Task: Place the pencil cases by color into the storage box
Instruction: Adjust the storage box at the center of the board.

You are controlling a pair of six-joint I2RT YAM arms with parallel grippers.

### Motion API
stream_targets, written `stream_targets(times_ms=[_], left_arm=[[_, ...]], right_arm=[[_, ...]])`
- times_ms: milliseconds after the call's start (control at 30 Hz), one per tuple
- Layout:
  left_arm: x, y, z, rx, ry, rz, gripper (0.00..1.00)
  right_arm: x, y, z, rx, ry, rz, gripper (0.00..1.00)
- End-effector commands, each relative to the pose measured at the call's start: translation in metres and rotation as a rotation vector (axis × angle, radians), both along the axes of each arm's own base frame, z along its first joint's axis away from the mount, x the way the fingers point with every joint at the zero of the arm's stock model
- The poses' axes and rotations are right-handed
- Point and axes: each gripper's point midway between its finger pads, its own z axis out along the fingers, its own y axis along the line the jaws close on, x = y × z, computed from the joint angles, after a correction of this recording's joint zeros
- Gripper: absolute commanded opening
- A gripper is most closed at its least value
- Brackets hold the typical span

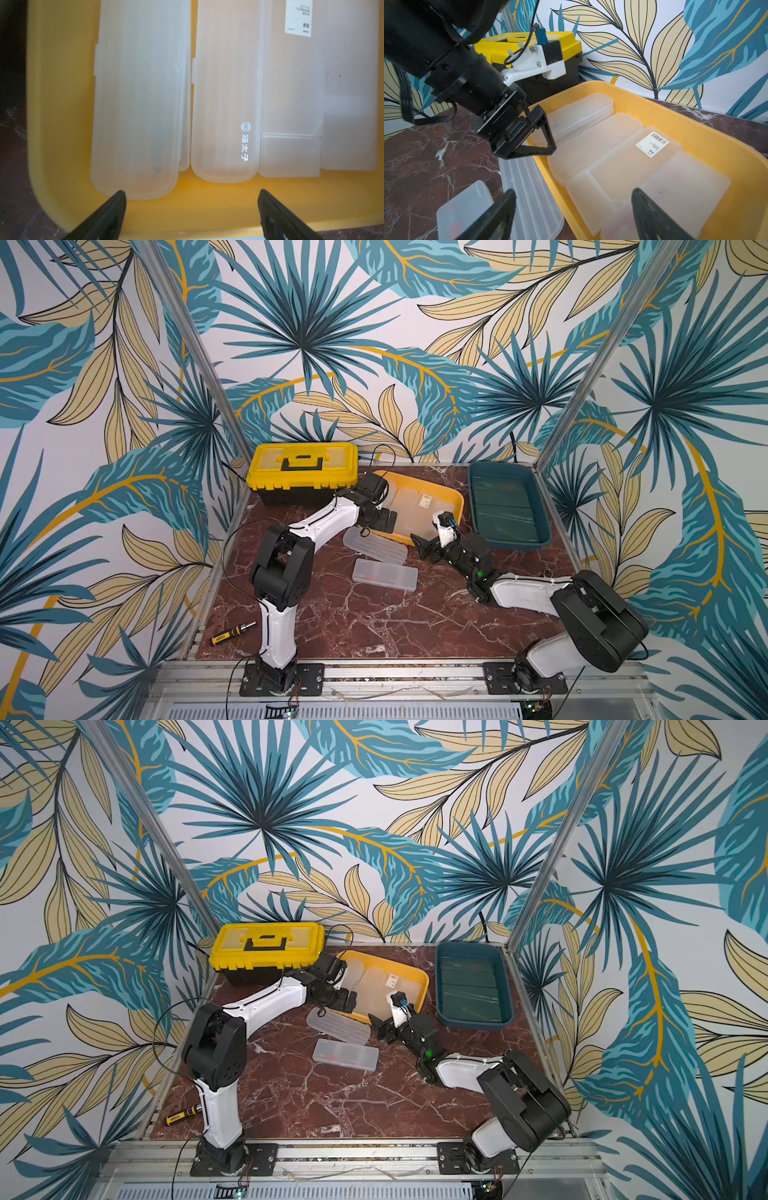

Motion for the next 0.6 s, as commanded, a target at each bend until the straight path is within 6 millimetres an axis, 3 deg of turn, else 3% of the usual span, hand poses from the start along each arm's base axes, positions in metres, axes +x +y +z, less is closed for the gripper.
stream_targets(times_ms=[0, 167, 333, 433, 567], left_arm=[[-0.02, 0.0, -0.011, -0.008, 0.064, 0.003, 0.99], [-0.034, -0.009, -0.014, -0.012, 0.079, -0.014, 0.99], [-0.043, -0.017, -0.003, -0.031, 0.064, -0.029, 0.99], [-0.041, -0.017, 0.017, -0.052, 0.022, -0.024, 0.99], [-0.037, -0.018, 0.058, -0.105, -0.056, -0.01, 0.99]], right_arm=[[-0.002, -0.004, 0.007, 0.02, -0.016, -0.011, 0.87], [-0.003, -0.004, 0.007, 0.021, -0.018, -0.014, 0.87], [-0.003, -0.005, 0.007, 0.021, -0.021, -0.013, 0.87], [-0.004, -0.006, 0.007, 0.016, -0.023, -0.016, 0.87], [-0.005, -0.008, 0.008, 0.007, -0.028, -0.02, 0.87]])
